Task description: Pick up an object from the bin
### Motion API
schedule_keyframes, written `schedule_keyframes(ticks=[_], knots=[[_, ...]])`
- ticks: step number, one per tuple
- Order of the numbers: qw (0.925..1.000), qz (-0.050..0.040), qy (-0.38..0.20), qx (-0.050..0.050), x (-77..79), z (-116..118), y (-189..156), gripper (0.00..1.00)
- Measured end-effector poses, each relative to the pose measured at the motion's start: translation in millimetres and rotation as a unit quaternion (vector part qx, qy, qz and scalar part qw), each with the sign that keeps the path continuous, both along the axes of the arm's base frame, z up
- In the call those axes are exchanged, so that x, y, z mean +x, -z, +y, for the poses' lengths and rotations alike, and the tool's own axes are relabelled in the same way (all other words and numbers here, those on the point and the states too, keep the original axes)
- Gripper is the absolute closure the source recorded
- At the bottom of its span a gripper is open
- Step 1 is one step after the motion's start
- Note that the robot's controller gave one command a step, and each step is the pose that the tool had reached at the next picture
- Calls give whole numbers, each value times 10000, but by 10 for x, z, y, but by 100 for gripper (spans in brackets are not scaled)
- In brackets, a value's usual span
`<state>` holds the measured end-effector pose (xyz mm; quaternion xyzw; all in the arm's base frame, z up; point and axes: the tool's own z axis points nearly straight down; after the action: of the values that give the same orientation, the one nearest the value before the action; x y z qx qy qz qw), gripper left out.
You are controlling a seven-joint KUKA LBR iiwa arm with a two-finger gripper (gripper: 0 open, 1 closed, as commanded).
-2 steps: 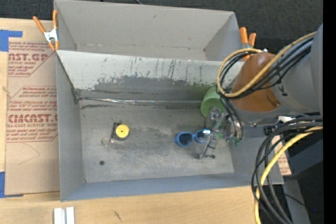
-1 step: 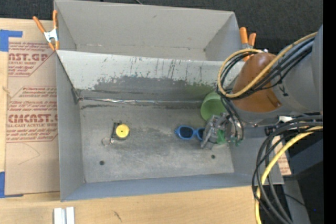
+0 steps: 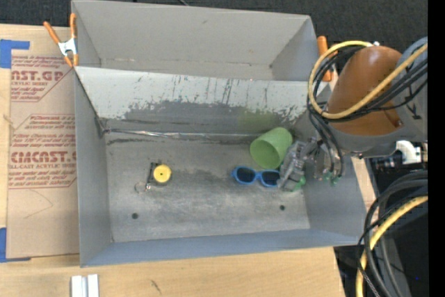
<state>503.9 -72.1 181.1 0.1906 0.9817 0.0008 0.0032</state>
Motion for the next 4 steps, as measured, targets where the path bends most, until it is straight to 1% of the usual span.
schedule_keyframes(ticks=[1,2,3,4], knots=[[10000,30,8,-5,-7,-9,46,0],[9993,64,361,-5,312,-133,981,0],[9994,35,355,-7,326,-130,937,100],[9993,62,362,-8,311,-138,942,0]])
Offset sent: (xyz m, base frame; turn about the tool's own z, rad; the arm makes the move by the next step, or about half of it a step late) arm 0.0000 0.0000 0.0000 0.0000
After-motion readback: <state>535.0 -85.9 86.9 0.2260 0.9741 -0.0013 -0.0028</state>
